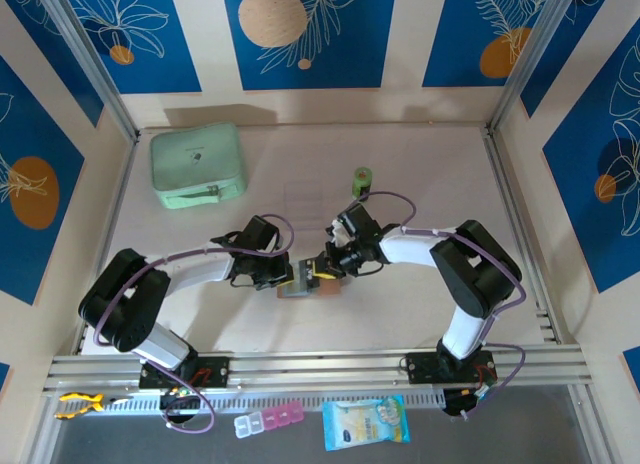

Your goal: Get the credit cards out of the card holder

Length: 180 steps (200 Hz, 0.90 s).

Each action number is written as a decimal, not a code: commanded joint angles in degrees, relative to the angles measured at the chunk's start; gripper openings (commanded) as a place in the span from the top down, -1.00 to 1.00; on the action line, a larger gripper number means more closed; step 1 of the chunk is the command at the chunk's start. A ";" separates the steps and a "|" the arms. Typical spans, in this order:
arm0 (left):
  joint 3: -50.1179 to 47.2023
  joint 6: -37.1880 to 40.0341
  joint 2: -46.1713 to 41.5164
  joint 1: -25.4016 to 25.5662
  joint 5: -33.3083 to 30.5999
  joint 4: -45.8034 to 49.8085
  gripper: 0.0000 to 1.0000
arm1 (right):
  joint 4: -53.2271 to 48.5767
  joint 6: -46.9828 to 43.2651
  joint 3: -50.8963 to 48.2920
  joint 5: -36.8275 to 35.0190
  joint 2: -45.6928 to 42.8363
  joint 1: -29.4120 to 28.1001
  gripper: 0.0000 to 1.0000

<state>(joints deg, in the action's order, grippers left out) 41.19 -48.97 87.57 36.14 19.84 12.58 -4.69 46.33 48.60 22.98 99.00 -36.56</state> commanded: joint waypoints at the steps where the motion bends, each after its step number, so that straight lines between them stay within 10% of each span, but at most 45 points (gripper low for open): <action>1: -0.94 0.50 0.02 0.45 -0.72 1.97 1.00 | -2.92 -1.77 -0.81 0.22 -2.81 0.83 0.79; 94: 4.07 1.32 -3.64 0.25 -0.29 4.73 0.96 | -14.38 -13.35 4.97 -4.98 -8.10 1.66 0.94; 180: 7.98 4.56 -8.33 -7.04 -0.09 10.96 0.87 | -29.65 -55.85 18.17 -14.38 -6.39 1.33 1.00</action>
<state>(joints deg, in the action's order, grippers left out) 46.83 -46.54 80.93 31.62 19.42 19.64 -26.94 9.19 61.36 11.88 91.96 -35.11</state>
